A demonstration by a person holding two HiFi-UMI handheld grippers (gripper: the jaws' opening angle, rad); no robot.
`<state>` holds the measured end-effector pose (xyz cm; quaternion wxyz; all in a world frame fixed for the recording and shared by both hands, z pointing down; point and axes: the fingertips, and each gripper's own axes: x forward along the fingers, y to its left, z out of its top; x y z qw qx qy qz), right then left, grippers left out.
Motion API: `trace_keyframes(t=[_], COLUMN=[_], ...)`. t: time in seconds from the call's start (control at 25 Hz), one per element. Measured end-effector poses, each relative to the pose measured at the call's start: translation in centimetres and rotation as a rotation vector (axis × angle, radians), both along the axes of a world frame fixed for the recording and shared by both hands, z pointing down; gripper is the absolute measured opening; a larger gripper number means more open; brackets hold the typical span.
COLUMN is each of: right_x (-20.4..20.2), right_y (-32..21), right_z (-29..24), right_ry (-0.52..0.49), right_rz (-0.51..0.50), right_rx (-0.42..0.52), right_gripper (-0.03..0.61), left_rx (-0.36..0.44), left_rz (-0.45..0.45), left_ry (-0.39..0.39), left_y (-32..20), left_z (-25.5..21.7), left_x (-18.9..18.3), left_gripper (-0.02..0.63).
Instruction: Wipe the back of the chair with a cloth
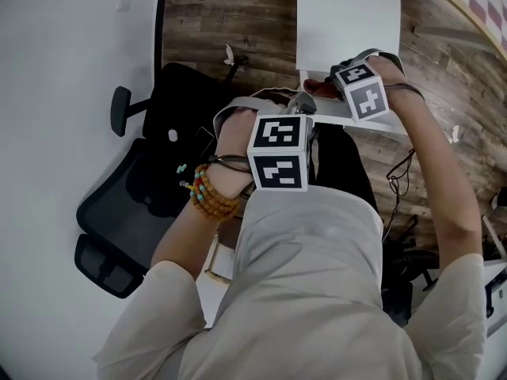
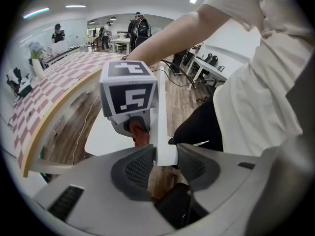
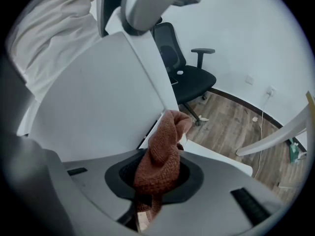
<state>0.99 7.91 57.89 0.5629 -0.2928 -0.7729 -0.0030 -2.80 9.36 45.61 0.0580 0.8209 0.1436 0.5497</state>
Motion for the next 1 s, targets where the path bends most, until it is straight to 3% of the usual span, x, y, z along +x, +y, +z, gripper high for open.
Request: trace_keyframes(t=[0.64, 1.0], right_x=[1.6, 3.1], right_y=[0.5, 0.7], right_z=[-8.4, -8.4], right_ry=[-0.077, -0.055], right_rz=[-0.076, -0.107], right_rx=[0.133, 0.154], right_gripper=[0.078, 0.078], left_rx=[0.004, 0.007], left_rz=[-0.003, -0.004], left_ry=[-0.027, -0.032], left_y=[0.2, 0.3], left_z=[0.2, 0.3], left_x=[0.1, 0.1], left_gripper=[0.183, 0.186])
